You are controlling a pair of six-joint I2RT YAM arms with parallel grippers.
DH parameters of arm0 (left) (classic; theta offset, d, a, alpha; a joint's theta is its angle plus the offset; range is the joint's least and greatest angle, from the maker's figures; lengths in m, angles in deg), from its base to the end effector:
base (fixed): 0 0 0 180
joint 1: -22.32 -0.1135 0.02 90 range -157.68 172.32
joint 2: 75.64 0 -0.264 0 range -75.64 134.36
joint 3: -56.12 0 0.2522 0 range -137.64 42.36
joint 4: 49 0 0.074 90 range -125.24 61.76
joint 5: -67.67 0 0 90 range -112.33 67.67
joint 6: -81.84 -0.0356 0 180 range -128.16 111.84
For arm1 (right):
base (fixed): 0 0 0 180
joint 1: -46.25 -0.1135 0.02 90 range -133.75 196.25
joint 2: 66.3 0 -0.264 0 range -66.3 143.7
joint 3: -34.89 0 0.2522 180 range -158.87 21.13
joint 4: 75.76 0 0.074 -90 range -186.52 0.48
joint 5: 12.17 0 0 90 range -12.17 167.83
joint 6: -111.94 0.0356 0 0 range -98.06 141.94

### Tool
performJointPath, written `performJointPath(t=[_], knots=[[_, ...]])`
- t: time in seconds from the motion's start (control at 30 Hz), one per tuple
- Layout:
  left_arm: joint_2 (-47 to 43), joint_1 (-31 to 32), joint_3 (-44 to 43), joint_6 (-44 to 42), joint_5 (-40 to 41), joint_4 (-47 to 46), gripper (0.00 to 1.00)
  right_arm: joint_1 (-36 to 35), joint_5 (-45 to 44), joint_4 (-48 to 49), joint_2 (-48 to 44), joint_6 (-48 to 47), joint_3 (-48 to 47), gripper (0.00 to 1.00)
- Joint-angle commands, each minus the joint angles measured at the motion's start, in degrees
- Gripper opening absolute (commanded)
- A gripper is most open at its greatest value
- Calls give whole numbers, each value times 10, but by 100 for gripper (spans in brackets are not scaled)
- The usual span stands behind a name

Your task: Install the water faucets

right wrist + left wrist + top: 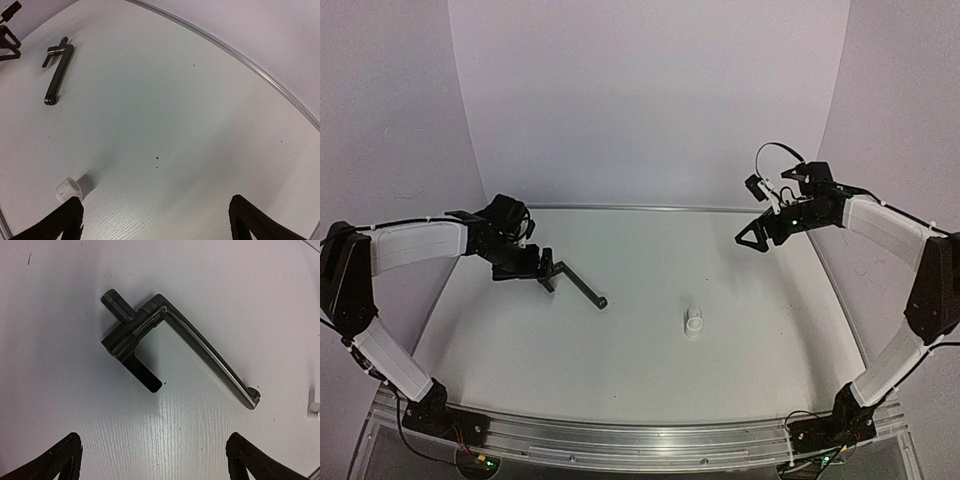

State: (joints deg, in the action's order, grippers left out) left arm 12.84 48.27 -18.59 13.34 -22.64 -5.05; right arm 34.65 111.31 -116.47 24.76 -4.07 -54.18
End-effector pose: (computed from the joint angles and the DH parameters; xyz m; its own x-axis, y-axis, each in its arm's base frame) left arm 0.2845 -0.1387 0.2247 -0.8686 0.0151 -0.4952 0.1309 0.9710 -0.2000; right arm 0.3420 0.0902 0.2984 -0.3493 -0.4451 -0.8245 -0.7990 0.6012 0.0139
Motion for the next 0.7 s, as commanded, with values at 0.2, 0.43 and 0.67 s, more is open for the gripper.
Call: performJointPath(t=[0.2, 0.43, 0.67], knots=[[107, 8, -128, 22, 63, 57, 100, 0, 21, -25, 7, -18, -8, 98], [189, 8, -190, -11, 74, 66, 100, 0, 28, -26, 5, -19, -5, 98], [202, 10, -184, -7, -29, 29, 97, 0, 37, -29, 3, -19, -7, 98]])
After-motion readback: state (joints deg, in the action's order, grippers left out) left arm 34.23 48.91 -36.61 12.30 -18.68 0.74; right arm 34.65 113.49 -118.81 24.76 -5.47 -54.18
